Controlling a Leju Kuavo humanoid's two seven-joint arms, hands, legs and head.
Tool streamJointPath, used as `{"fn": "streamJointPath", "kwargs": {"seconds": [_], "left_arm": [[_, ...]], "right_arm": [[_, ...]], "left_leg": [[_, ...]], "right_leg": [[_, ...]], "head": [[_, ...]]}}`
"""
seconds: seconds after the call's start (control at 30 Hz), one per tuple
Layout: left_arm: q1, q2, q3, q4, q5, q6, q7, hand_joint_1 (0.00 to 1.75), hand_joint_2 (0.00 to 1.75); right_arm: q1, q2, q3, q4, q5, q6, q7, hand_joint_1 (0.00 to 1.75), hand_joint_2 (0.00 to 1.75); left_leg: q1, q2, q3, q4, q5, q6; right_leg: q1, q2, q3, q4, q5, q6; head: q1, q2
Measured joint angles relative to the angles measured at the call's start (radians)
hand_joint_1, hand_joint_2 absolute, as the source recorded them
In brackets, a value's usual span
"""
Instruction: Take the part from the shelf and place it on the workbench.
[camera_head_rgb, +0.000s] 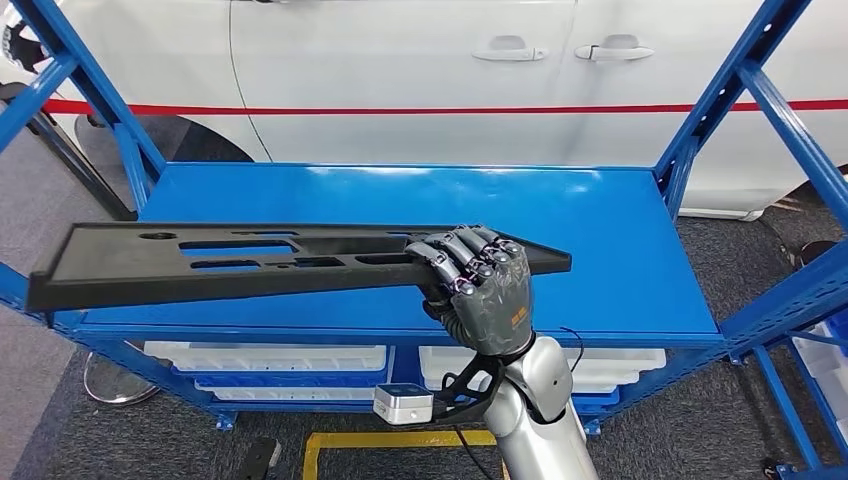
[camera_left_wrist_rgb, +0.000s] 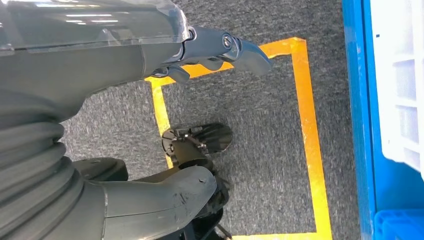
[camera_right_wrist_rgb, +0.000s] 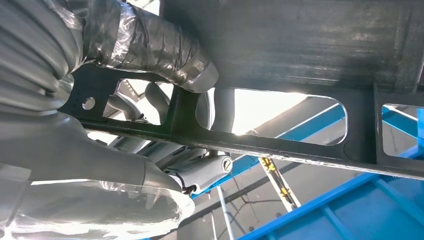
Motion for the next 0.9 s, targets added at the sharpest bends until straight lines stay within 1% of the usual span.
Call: {"fn": "streamJointPath", "kwargs": {"seconds": [0.03,0.07,0.1,0.13,0.17,0.2,0.23,0.27,0.3,0.33,0.4,0.43,0.47,0.5,0.53,0.57,0.6,0.63,0.67,0.73,0.77,0.8,0.83,0.87,0.9], "left_arm": [[-0.002,0.000,-0.002,0.000,0.000,0.000,0.002,0.00,1.75],[-0.004,-0.001,-0.003,0.000,-0.001,0.000,0.002,0.00,1.75],[-0.005,-0.001,-0.004,0.000,-0.001,0.000,0.003,0.00,1.75],[-0.006,-0.001,-0.005,0.000,-0.002,0.001,0.003,0.00,1.75],[-0.007,-0.001,-0.006,0.000,-0.002,0.001,0.004,0.00,1.75],[-0.006,-0.001,-0.006,0.000,-0.002,0.001,0.004,0.00,1.75],[-0.006,-0.001,-0.007,0.000,-0.002,0.001,0.005,0.00,1.75],[-0.006,-0.001,-0.008,0.000,-0.003,0.001,0.006,0.00,1.75],[-0.006,0.000,-0.009,0.000,-0.003,0.001,0.007,0.00,1.75],[-0.006,0.000,-0.010,0.000,-0.003,0.000,0.008,0.00,1.75],[-0.006,0.000,-0.012,0.000,-0.004,0.000,0.009,0.00,1.75],[-0.005,-0.001,-0.012,0.000,-0.005,-0.001,0.010,0.00,1.75],[-0.005,-0.001,-0.012,0.000,-0.007,-0.002,0.011,0.00,1.75],[-0.005,-0.001,-0.013,0.000,-0.008,-0.003,0.012,0.00,1.75],[-0.005,-0.002,-0.013,0.000,-0.009,-0.003,0.012,0.00,1.75],[-0.006,-0.002,-0.014,0.000,-0.009,-0.003,0.013,0.00,1.75],[-0.007,-0.002,-0.015,0.000,-0.010,-0.003,0.013,0.00,1.75],[-0.009,-0.002,-0.016,0.000,-0.010,-0.003,0.013,0.00,1.75],[-0.009,-0.003,-0.016,0.000,-0.010,-0.003,0.013,0.00,1.75],[-0.010,-0.003,-0.018,0.000,-0.010,-0.003,0.014,0.00,1.75],[-0.010,-0.004,-0.018,0.000,-0.010,-0.003,0.014,0.00,1.75],[-0.010,-0.005,-0.018,0.000,-0.010,-0.003,0.014,0.00,1.75],[-0.012,-0.005,-0.019,0.000,-0.010,-0.003,0.014,0.00,1.75],[-0.013,-0.006,-0.019,0.000,-0.010,-0.003,0.014,0.00,1.75],[-0.014,-0.007,-0.019,0.000,-0.010,-0.003,0.014,0.00,1.75]], "right_arm": [[0.000,0.000,0.000,-0.003,0.004,0.000,0.002,1.75,1.75],[0.000,0.000,0.000,-0.005,0.008,0.000,0.003,1.75,1.75],[0.001,0.000,0.000,-0.008,0.011,0.000,0.004,1.75,1.75],[0.001,0.000,0.000,-0.009,0.012,0.000,0.005,1.75,1.75],[0.001,0.000,0.000,-0.010,0.013,0.000,0.006,1.75,1.75],[0.001,0.000,0.000,-0.011,0.013,0.000,0.008,1.75,1.75],[0.001,0.001,0.000,-0.012,0.014,0.000,0.009,1.75,1.75],[0.001,0.001,0.000,-0.013,0.015,0.000,0.009,1.75,1.75],[0.001,0.001,0.000,-0.013,0.017,0.000,0.010,1.75,1.75],[0.002,0.002,0.000,-0.013,0.018,0.000,0.010,1.75,1.75],[0.002,0.002,0.000,-0.013,0.025,0.000,0.010,1.75,1.75],[0.002,0.002,0.000,-0.013,0.029,0.000,0.010,1.75,1.75],[0.003,0.002,0.000,-0.013,0.032,0.000,0.010,1.75,1.75],[0.003,0.002,0.000,-0.013,0.035,0.000,0.010,1.75,1.75],[0.003,0.002,0.000,-0.013,0.037,0.000,0.009,1.75,1.75],[0.003,0.002,0.000,-0.014,0.039,0.000,0.009,1.75,1.75],[0.003,0.002,0.000,-0.014,0.041,0.000,0.009,1.75,1.75],[0.003,0.002,0.000,-0.014,0.042,0.000,0.009,1.75,1.75],[0.003,0.002,0.000,-0.015,0.043,0.000,0.009,1.75,1.75],[0.003,0.002,0.000,-0.015,0.043,0.000,0.009,1.75,1.75],[0.003,0.002,0.000,-0.015,0.043,0.000,0.009,1.75,1.75],[0.003,0.001,0.000,-0.015,0.043,0.000,0.009,1.75,1.75],[0.003,0.001,0.000,-0.015,0.043,0.000,0.009,1.75,1.75],[0.003,0.000,0.000,-0.015,0.043,0.000,0.009,1.75,1.75],[0.004,0.000,0.000,-0.015,0.044,0.000,0.010,1.75,1.75]], "left_leg": [[0.000,0.000,-0.005,0.006,0.000,-0.003],[-0.001,-0.001,-0.009,0.013,0.000,-0.007],[-0.003,-0.002,-0.014,0.018,0.001,-0.013],[-0.005,-0.002,-0.017,0.020,0.003,-0.019],[-0.005,-0.002,-0.020,0.021,0.007,-0.027],[-0.004,-0.003,-0.021,0.019,0.011,-0.033],[-0.002,-0.003,-0.025,0.024,0.005,-0.039],[0.000,-0.003,-0.033,0.041,-0.014,-0.045],[0.002,-0.003,-0.047,0.078,-0.046,-0.049],[0.003,-0.003,-0.063,0.123,-0.083,-0.053],[0.004,-0.002,-0.097,0.229,-0.148,-0.058],[0.004,-0.002,-0.106,0.267,-0.165,-0.060],[0.004,-0.002,-0.104,0.288,-0.173,-0.060],[0.004,-0.002,-0.085,0.278,-0.166,-0.058],[0.004,-0.002,-0.047,0.229,-0.145,-0.055],[0.003,-0.002,0.002,0.154,-0.122,-0.049],[0.001,-0.003,0.045,0.086,-0.107,-0.044],[-0.003,-0.003,0.074,0.035,-0.095,-0.038],[-0.007,-0.003,0.086,0.007,-0.091,-0.032],[-0.013,-0.005,0.082,0.001,-0.080,-0.022],[-0.010,-0.004,0.081,-0.003,-0.071,-0.016],[-0.008,-0.002,0.079,-0.008,-0.061,-0.009],[-0.005,0.001,0.074,-0.015,-0.049,-0.001],[-0.002,0.003,0.067,-0.019,-0.037,0.005],[-0.003,0.004,0.055,-0.019,-0.028,0.008]], "right_leg": [[-0.002,-0.001,0.039,-0.067,0.025,-0.001],[-0.001,-0.001,0.070,-0.124,0.043,-0.003],[0.000,0.000,0.088,-0.161,0.053,-0.006],[0.002,0.001,0.092,-0.176,0.055,-0.010],[0.005,0.002,0.089,-0.176,0.060,-0.015],[0.005,0.003,0.086,-0.178,0.065,-0.022],[0.004,0.001,0.083,-0.180,0.071,-0.030],[0.003,-0.001,0.080,-0.184,0.078,-0.037],[0.001,-0.003,0.074,-0.187,0.085,-0.044],[0.002,-0.005,0.069,-0.187,0.090,-0.048],[0.004,-0.006,0.056,-0.186,0.099,-0.051],[0.005,-0.007,0.049,-0.185,0.103,-0.051],[0.007,-0.007,0.041,-0.184,0.108,-0.051],[0.008,-0.007,0.032,-0.182,0.114,-0.051],[0.009,-0.007,0.025,-0.180,0.118,-0.050],[0.010,-0.006,0.020,-0.177,0.122,-0.048],[0.010,-0.006,0.016,-0.177,0.127,-0.045],[0.010,-0.007,0.014,-0.177,0.132,-0.040],[0.010,-0.007,0.012,-0.178,0.137,-0.034],[0.008,-0.008,0.012,-0.183,0.149,-0.021],[0.008,-0.007,0.011,-0.183,0.151,-0.015],[0.008,-0.006,0.008,-0.177,0.142,-0.009],[0.009,-0.005,-0.001,-0.155,0.116,-0.005],[0.009,-0.004,-0.017,-0.114,0.075,-0.001],[0.009,-0.003,-0.036,-0.053,0.026,0.002]], "head": [[0.000,0.000],[0.000,0.000],[0.000,0.000],[0.000,0.000],[0.000,0.000],[0.000,0.000],[0.000,0.000],[0.000,0.000],[0.000,0.000],[-0.001,0.000],[0.000,0.000],[0.000,0.000],[0.000,0.000],[0.000,0.000],[0.000,0.000],[0.000,0.000],[0.000,0.000],[0.000,0.000],[0.000,0.000],[0.000,0.000],[0.000,0.000],[0.000,0.000],[0.000,0.000],[0.000,0.000],[0.000,0.000]]}}
